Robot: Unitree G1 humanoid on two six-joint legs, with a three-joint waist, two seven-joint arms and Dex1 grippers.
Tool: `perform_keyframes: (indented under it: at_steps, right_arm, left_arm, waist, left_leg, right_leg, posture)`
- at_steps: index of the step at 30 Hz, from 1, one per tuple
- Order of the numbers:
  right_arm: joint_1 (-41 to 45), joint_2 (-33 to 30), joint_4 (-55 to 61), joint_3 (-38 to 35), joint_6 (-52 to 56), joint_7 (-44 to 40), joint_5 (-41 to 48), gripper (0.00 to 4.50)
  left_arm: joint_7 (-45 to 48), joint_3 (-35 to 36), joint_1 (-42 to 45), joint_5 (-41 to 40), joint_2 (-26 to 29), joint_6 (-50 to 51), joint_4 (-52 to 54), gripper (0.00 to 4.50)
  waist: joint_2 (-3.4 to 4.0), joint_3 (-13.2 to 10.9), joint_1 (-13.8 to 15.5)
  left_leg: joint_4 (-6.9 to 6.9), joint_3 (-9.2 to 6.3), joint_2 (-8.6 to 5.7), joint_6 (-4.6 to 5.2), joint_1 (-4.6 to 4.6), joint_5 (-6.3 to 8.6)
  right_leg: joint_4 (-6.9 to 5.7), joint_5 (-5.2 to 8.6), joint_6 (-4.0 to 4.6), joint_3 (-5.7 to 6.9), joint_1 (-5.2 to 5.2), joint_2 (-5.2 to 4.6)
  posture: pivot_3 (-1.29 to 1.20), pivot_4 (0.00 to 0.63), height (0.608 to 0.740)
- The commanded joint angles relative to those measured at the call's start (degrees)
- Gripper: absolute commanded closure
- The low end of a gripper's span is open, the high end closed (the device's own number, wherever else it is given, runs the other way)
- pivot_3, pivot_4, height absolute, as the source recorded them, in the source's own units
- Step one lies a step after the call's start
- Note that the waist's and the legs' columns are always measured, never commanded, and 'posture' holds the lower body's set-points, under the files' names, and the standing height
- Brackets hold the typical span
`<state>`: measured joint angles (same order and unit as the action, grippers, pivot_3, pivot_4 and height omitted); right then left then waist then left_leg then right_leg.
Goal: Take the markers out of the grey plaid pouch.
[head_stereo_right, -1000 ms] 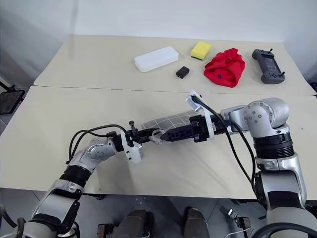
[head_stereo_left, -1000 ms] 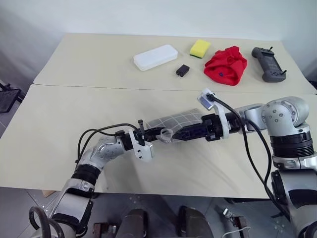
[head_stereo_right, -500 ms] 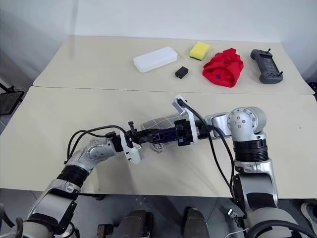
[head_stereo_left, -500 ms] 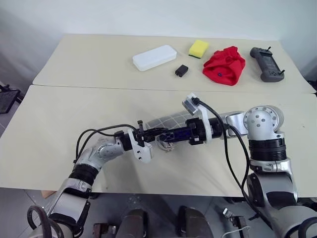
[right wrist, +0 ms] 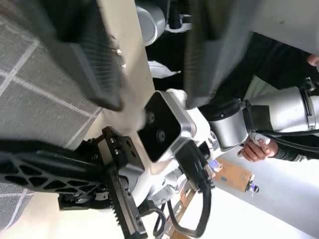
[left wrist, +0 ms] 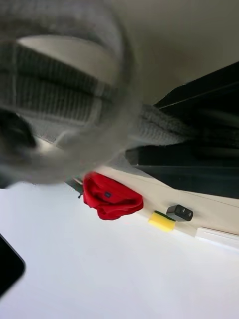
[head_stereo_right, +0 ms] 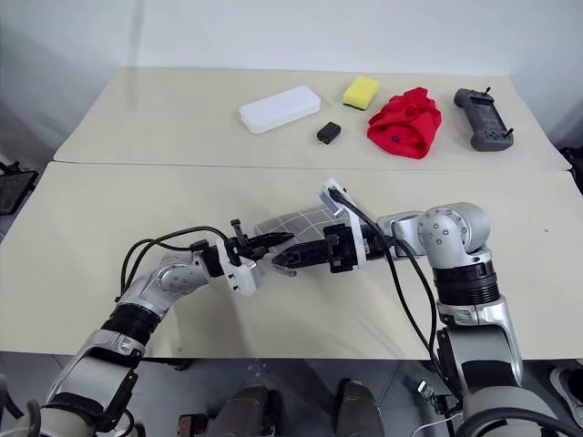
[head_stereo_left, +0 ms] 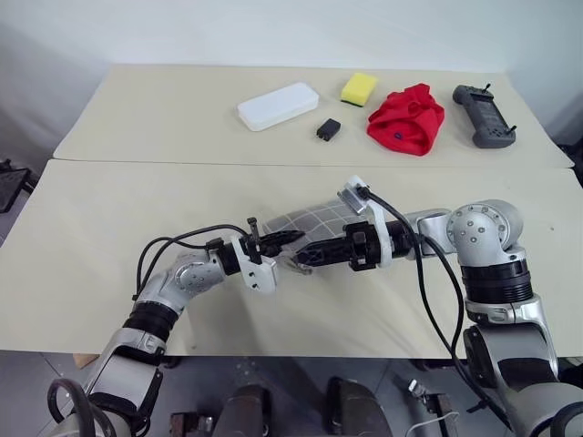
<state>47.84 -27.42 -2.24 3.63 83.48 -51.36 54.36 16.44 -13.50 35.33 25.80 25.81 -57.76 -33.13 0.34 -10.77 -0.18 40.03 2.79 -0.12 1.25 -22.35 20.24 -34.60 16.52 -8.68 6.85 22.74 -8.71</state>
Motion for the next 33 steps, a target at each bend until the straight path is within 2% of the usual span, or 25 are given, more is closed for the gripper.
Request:
perform_keyframes:
  at_steps: [1, 2, 3, 6, 9, 13, 16, 18, 21, 24, 27, 33]
  right_arm:
    - [-0.64, -1.26, 3.17, 1.88, -3.44, -2.3, -1.29, 4.03]
    - [-0.84, -1.7, 3.63, 2.74, -4.57, -2.94, -1.95, 4.41]
    - [-0.99, -2.03, 3.93, 3.37, -5.41, -3.45, -2.43, 4.46]
    - [-1.58, -2.12, 4.47, 3.93, -7.99, -4.2, -3.57, 4.46]
    - [-3.33, -2.94, 6.27, 5.62, -17.74, -7.89, -7.84, 4.46]
    - [-5.18, -2.91, 6.2, 4.39, -28.47, -12.92, -10.72, 4.46]
    - [-4.75, -4.21, 7.33, 1.59, -31.34, -17.34, -8.78, 3.93]
    - [-5.19, -4.3, 8.18, 1.33, -39.12, -19.33, -12.0, 3.31]
    - [-5.37, -5.7, 7.51, 4.67, -51.55, -21.35, -21.33, 2.33]
    - [-4.81, -5.88, 6.55, 6.06, -57.76, -22.95, -25.39, 1.37]
    - [-3.95, -5.42, 6.82, 7.72, -61.85, -22.94, -28.88, 1.37]
    - [-1.32, -3.11, 7.78, 9.69, -58.03, -19.43, -30.62, 1.37]
  left_arm:
    - [-0.61, 0.71, 0.15, -2.55, 0.56, 0.23, 1.69, 4.5]
    - [-0.58, 0.72, 0.14, -2.71, 0.61, 0.35, 1.68, 4.5]
    - [-0.56, 0.7, 0.13, -2.85, 0.65, 0.44, 1.68, 4.5]
    - [-0.46, 0.57, 0.3, -3.11, 0.84, 0.52, 1.67, 4.5]
    - [0.09, 0.56, 0.29, -4.54, 0.7, 0.93, 1.59, 4.5]
    - [3.78, 0.43, -0.5, -11.18, -0.15, 3.07, 1.77, 4.5]
    - [9.18, 0.81, -1.7, -19.38, -0.75, 7.04, 2.83, 4.5]
    - [13.59, 0.93, -2.45, -24.66, -1.06, 10.03, 3.66, 4.5]
    - [15.61, 1.49, -2.69, -26.16, -1.01, 11.35, 4.04, 4.5]
    - [16.82, 1.69, -2.45, -26.21, -1.15, 11.67, 3.88, 4.5]
    - [17.31, 1.74, -2.02, -25.3, -1.79, 11.91, 3.39, 4.5]
    - [18.1, 1.86, -1.56, -24.46, -2.66, 11.99, 2.56, 4.5]
  waist:
    - [0.0, 0.0, -0.01]
    - [0.0, 0.0, -0.01]
    - [0.0, 0.0, 0.04]
    - [0.0, 0.0, 0.04]
    - [0.0, 0.0, 0.07]
    - [0.0, 0.0, 0.07]
    - [0.0, 0.0, 0.01]
    - [0.0, 0.0, 0.0]
    - [0.0, 0.0, -0.02]
    - [0.0, 0.0, -0.01]
    - [0.0, 0.0, 0.0]
    - [0.0, 0.0, -0.02]
  left_leg:
    - [0.01, 0.0, 0.0, 0.0, 0.0, 0.0]
    - [0.01, 0.0, 0.0, 0.0, 0.0, 0.0]
    - [0.01, 0.0, 0.0, 0.0, 0.0, 0.0]
    - [0.02, 0.0, -0.01, 0.0, 0.0, 0.0]
    - [0.03, 0.0, -0.01, 0.0, 0.0, 0.0]
    - [0.04, 0.0, -0.02, 0.0, 0.0, 0.0]
    - [0.05, 0.0, -0.02, 0.0, 0.0, 0.0]
    - [0.06, -0.04, -0.01, 0.0, 0.0, 0.0]
    - [0.06, 0.0, -0.01, 0.0, 0.03, 0.0]
    - [0.07, 0.05, -0.01, 0.0, 0.05, 0.0]
    - [0.07, 0.06, -0.01, 0.0, 0.06, 0.0]
    - [0.1, 0.04, 0.0, 0.0, 0.06, 0.0]
  right_leg:
    - [-0.01, 0.0, 0.0, 0.0, 0.0, 0.0]
    - [-0.01, 0.0, 0.0, 0.0, 0.0, 0.0]
    - [-0.01, 0.0, 0.0, 0.0, 0.0, 0.0]
    - [-0.01, 0.0, 0.0, -0.01, 0.0, -0.02]
    - [-0.02, 0.0, 0.0, 0.0, 0.0, -0.02]
    - [-0.02, 0.0, 0.0, -0.01, 0.0, -0.02]
    - [-0.03, 0.0, 0.0, -0.01, 0.0, -0.02]
    - [-0.04, 0.0, 0.0, 0.0, 0.0, -0.02]
    - [-0.04, 0.0, 0.0, 0.0, 0.0, -0.01]
    - [-0.04, 0.0, 0.0, -0.02, -0.01, -0.02]
    - [-0.06, 0.0, 0.0, -0.02, -0.01, -0.02]
    - [-0.11, 0.0, 0.0, -0.01, -0.01, -0.01]
  posture:
    - [0.0, 0.15, 0.74]
    - [0.0, 0.15, 0.74]
    - [0.0, 0.15, 0.74]
    - [0.0, 0.15, 0.74]
    - [0.0, 0.15, 0.74]
    - [0.0, 0.15, 0.74]
    - [0.0, 0.15, 0.74]
    - [0.0, 0.15, 0.74]
    - [0.0, 0.15, 0.74]
    - [0.0, 0.15, 0.74]
    - [0.0, 0.15, 0.74]
    - [0.0, 0.15, 0.74]
